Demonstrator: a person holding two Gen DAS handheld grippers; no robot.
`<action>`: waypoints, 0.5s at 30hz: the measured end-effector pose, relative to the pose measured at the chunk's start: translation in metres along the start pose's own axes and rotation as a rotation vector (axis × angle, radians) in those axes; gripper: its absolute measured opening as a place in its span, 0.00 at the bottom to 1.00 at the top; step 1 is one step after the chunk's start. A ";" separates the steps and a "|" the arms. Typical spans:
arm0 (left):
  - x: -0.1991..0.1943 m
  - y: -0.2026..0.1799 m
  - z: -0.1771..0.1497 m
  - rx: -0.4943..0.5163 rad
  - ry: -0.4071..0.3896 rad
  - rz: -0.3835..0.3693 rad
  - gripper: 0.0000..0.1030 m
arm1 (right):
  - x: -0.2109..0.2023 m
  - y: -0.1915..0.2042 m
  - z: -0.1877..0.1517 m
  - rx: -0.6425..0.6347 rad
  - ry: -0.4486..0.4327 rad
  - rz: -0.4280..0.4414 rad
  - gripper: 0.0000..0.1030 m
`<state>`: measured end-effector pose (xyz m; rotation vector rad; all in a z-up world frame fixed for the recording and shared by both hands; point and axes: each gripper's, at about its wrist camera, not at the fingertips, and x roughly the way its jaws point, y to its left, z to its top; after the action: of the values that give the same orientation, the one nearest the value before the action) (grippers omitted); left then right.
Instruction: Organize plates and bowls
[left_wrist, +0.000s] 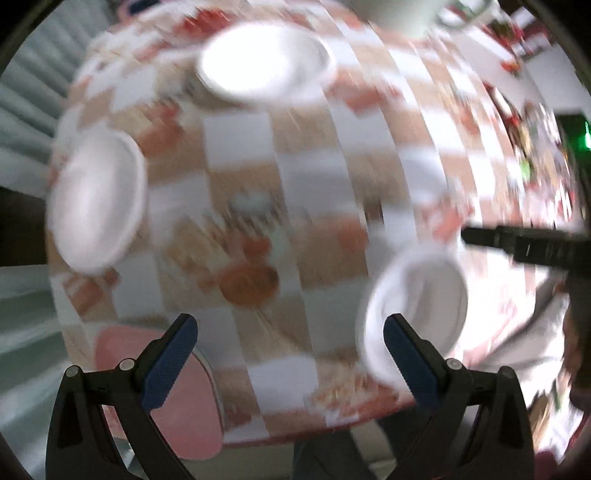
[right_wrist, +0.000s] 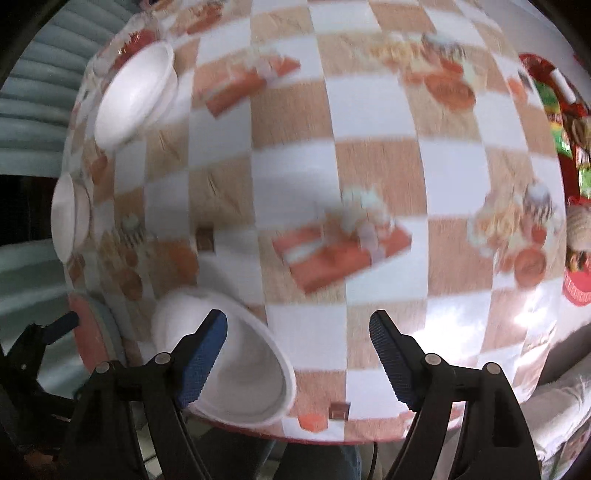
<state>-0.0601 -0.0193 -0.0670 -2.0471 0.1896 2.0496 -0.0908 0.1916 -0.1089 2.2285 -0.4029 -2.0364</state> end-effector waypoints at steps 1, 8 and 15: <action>-0.006 0.005 0.012 -0.023 -0.018 0.008 0.98 | -0.001 0.000 0.001 -0.006 -0.008 0.000 0.78; -0.017 0.037 0.076 -0.153 -0.089 0.050 0.98 | -0.012 0.029 0.059 -0.040 -0.067 0.004 0.78; -0.001 0.055 0.125 -0.210 -0.107 0.082 0.98 | -0.001 0.064 0.105 -0.053 -0.086 0.007 0.78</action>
<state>-0.1952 -0.0404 -0.0690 -2.0700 0.0415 2.3103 -0.2030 0.1420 -0.1026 2.1125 -0.3591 -2.1188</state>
